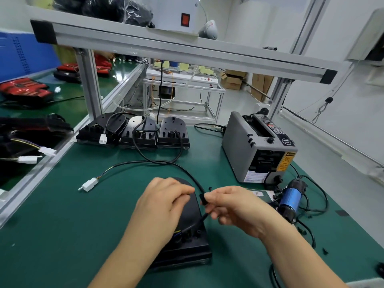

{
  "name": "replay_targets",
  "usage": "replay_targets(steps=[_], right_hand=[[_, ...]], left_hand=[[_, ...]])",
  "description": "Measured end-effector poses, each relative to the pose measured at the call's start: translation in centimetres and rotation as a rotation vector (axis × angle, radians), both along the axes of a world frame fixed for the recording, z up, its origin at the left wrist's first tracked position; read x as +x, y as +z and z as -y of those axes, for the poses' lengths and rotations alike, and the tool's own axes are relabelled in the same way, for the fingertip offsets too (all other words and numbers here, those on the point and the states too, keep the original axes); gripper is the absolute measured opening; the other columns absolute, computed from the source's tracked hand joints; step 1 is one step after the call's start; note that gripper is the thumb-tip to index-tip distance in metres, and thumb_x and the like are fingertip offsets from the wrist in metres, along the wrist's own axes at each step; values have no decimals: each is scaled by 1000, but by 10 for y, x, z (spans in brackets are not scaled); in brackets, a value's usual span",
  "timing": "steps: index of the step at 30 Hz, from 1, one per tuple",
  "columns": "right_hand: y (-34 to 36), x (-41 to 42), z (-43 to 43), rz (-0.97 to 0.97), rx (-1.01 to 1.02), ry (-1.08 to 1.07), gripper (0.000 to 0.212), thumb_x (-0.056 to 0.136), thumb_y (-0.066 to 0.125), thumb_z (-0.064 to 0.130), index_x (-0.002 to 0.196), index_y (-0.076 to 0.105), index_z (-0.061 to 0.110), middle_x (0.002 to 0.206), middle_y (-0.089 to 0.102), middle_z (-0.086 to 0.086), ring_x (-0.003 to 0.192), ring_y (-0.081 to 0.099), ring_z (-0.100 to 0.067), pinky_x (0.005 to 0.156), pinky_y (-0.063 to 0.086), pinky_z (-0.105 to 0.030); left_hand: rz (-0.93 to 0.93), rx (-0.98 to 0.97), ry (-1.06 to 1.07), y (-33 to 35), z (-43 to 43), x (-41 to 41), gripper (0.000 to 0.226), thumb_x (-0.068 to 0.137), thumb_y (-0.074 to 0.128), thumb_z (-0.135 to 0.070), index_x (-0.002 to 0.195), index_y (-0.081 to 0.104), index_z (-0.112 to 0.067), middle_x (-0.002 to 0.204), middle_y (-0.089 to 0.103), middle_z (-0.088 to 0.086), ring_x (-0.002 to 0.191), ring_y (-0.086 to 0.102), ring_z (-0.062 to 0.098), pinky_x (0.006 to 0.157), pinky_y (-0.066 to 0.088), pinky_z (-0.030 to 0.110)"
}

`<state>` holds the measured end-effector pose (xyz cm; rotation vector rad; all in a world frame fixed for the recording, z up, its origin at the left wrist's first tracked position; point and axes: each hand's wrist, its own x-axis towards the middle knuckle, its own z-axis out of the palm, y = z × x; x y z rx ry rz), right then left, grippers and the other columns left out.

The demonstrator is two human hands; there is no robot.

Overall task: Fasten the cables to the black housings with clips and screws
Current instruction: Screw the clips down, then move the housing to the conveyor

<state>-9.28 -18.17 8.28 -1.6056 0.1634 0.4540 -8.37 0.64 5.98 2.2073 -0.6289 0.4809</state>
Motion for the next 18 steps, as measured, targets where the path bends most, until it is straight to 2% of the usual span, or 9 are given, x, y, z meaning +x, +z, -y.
replay_targets(steps=[4,8,11,15,18], right_hand=[[0,-9,-8,-19,97,62,18,68,71,32,72,74,15,68,66,-2,53,57,-7,45,42,-15],[-2,-17,-9,-45,168,86,15,71,69,28,70,73,14,67,65,-4,52,57,-8,46,43,-15],[-2,-24,-12,-26,182,44,15,74,67,27,69,72,13,67,64,-6,52,57,-9,46,46,-17],[-6,-33,-21,218,-47,-115,3,80,72,14,79,69,12,68,64,-2,59,60,-11,55,52,-24],[-12,-40,-25,537,-478,-148,15,74,78,17,83,68,25,71,66,9,67,59,-4,67,52,-26]], left_hand=[[-116,-74,-105,0,5,3,24,83,69,-12,99,73,-30,84,62,-24,95,48,0,83,34,10],[-274,-141,-221,-2,0,-2,31,83,68,-16,83,67,-47,87,64,-24,98,50,-1,79,34,7],[-329,-154,-218,-1,-4,-5,28,83,69,-21,76,66,-49,86,63,-23,94,53,2,74,36,10],[-314,-126,-153,0,-5,-7,18,82,68,-23,77,65,-41,88,60,-26,88,54,2,70,36,11],[-302,-114,-134,0,-5,-7,14,81,68,-26,76,65,-39,88,59,-28,88,53,-1,69,34,10]])
